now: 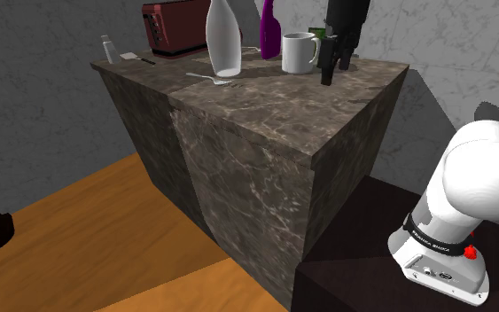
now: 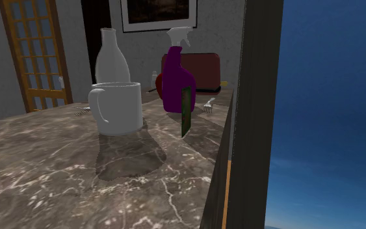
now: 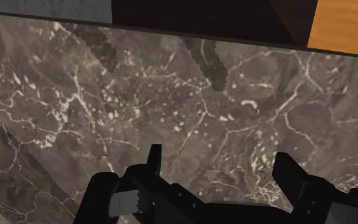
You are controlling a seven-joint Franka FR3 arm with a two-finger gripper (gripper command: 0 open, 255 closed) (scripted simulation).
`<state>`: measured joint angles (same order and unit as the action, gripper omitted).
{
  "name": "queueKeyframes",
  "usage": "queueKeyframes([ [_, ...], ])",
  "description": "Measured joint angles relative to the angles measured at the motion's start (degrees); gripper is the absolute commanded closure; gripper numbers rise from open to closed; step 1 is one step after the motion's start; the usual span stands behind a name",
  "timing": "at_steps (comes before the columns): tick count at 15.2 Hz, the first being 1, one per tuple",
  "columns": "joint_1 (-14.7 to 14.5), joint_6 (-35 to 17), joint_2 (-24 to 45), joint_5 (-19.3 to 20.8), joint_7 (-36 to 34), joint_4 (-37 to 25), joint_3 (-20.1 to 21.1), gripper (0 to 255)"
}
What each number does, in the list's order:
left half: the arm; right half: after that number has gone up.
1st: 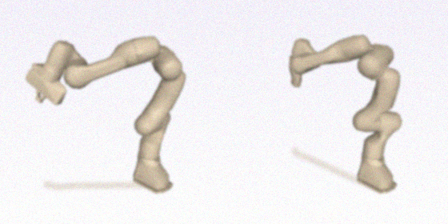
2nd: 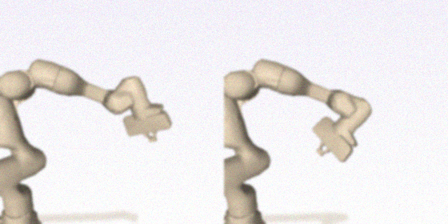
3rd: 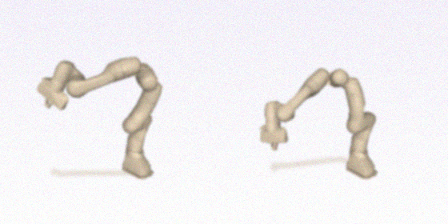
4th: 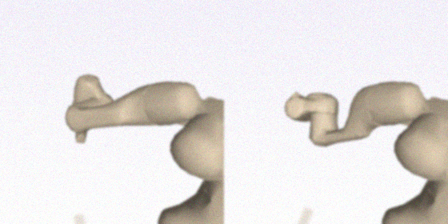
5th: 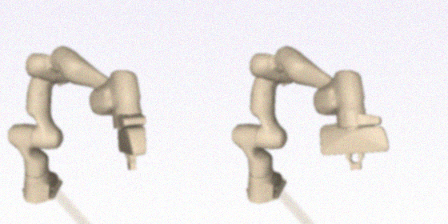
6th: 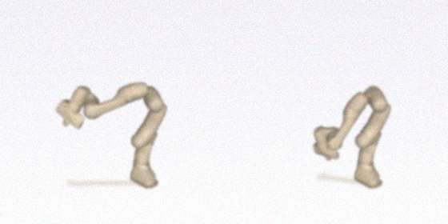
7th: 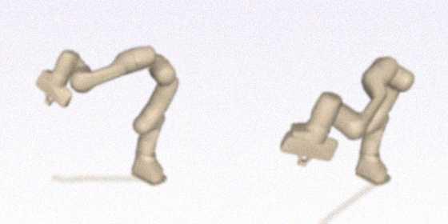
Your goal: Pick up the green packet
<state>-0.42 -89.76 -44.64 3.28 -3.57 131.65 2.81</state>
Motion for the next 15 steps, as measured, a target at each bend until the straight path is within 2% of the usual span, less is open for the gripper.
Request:
queueKeyframes([
  [2,0.19,0.08,0.40,0.29,0.67,-0.51,-0.65,0],
  [5,1.00,0.15,3.68,1.41,3.88,-3.99,-3.71,0],
  [10,2.13,0.66,10.53,2.62,10.06,-11.51,-9.30,0],
  [15,2.78,1.82,20.05,2.20,16.58,-22.16,-14.87,0],
])
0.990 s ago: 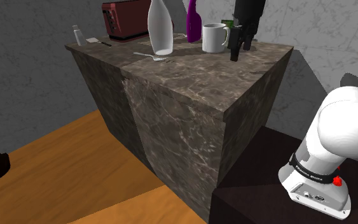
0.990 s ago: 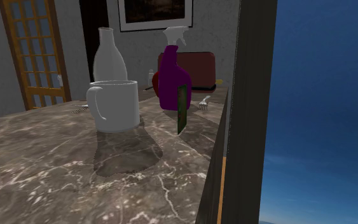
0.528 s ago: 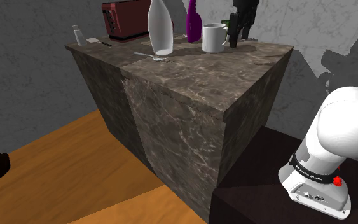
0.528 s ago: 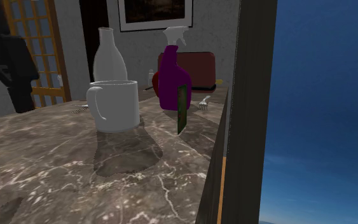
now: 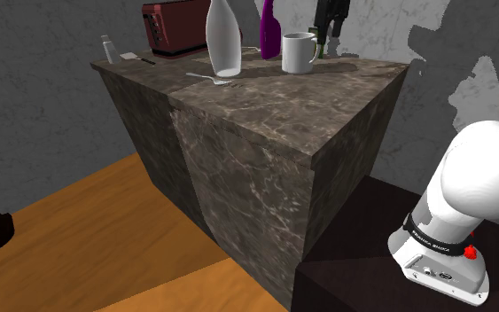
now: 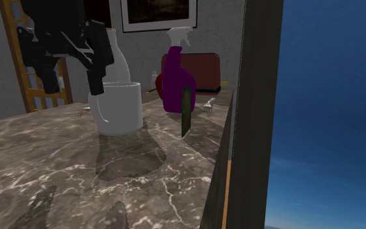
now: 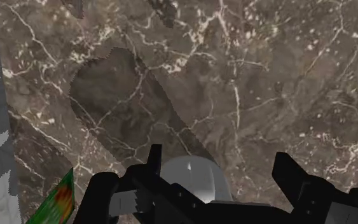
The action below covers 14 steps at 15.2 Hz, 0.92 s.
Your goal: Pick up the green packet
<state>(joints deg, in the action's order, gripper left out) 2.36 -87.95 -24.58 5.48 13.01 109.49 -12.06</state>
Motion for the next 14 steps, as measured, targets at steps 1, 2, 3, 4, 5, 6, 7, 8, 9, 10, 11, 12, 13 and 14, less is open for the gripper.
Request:
queueKeyframes([
  [1,0.13,0.67,2.30,-0.33,1.48,-2.91,-1.19,0],
  [2,0.37,0.92,3.73,-0.59,2.93,-4.53,-2.32,0],
  [3,0.56,1.28,5.61,-1.01,4.34,-6.67,-3.44,0],
  [4,0.79,1.86,7.59,-1.54,5.85,-9.09,-4.60,0],
  [5,1.02,2.71,9.94,-2.23,7.42,-12.11,-5.79,0],
  [6,1.26,3.64,12.35,-3.04,8.88,-15.22,-6.87,0],
  [7,1.74,4.62,14.97,-3.97,10.75,-18.55,-8.24,0],
  [8,2.12,5.30,17.54,-5.01,12.19,-21.46,-9.27,0],
  [9,2.59,6.39,20.16,-6.19,13.57,-24.77,-10.23,0],
  [10,3.36,7.60,22.96,-7.52,15.26,-28.33,-11.36,0],
  [11,4.19,8.86,25.61,-8.88,16.74,-31.74,-12.30,0],
  [12,5.24,10.29,28.64,-10.49,18.20,-35.64,-13.20,0],
  [13,6.85,12.40,32.49,-12.58,19.97,-40.91,-14.23,0],
  [14,8.21,13.74,35.14,-14.12,21.24,-44.33,-14.80,0],
])
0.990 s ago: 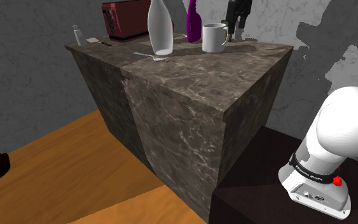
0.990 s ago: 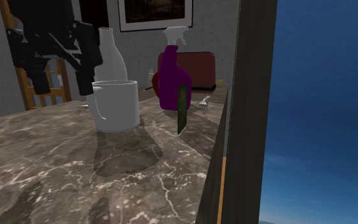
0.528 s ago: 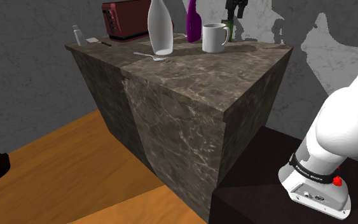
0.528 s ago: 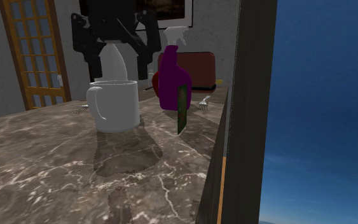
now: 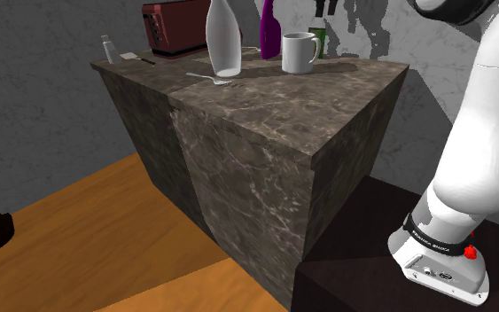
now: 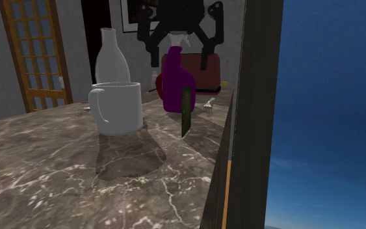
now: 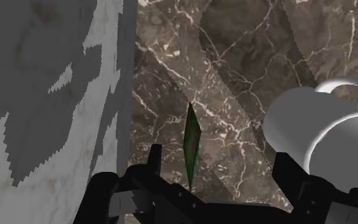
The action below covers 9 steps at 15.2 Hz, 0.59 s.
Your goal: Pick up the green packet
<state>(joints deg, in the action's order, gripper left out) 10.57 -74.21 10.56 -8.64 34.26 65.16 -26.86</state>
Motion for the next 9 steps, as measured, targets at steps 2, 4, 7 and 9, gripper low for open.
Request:
queueKeyframes([
  [2,0.88,0.08,1.48,-0.84,1.02,-1.18,-0.28,0],
  [4,0.64,-1.50,0.93,-0.55,1.19,0.93,-0.25,0],
  [7,-0.20,-4.74,-0.91,0.41,1.00,5.82,-0.06,0],
  [9,-0.45,-5.92,-1.37,0.67,0.89,7.40,0.03,255],
])
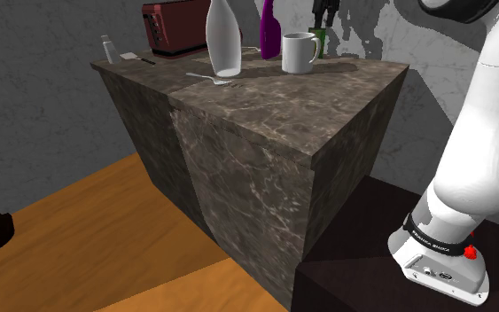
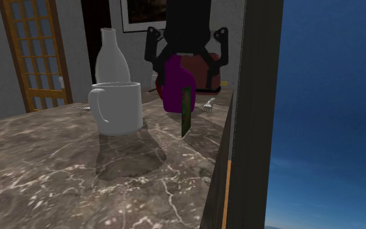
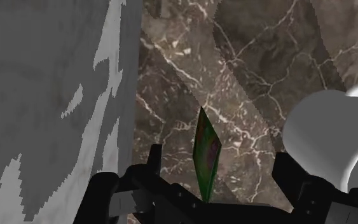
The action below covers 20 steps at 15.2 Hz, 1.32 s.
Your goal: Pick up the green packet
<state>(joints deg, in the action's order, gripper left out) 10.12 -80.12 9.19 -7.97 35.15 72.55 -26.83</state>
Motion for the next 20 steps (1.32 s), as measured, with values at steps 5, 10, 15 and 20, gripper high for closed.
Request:
queueKeyframes([
  [5,-0.09,-0.41,-0.19,0.09,-0.03,0.53,0.03,255],
  [10,-0.09,-0.44,-0.23,0.11,-0.02,0.59,0.02,255],
  [15,1.09,3.84,2.33,-1.23,0.44,-5.95,-0.33,255],
  [20,3.06,9.85,6.20,-3.41,0.64,-15.49,-0.60,255],
])
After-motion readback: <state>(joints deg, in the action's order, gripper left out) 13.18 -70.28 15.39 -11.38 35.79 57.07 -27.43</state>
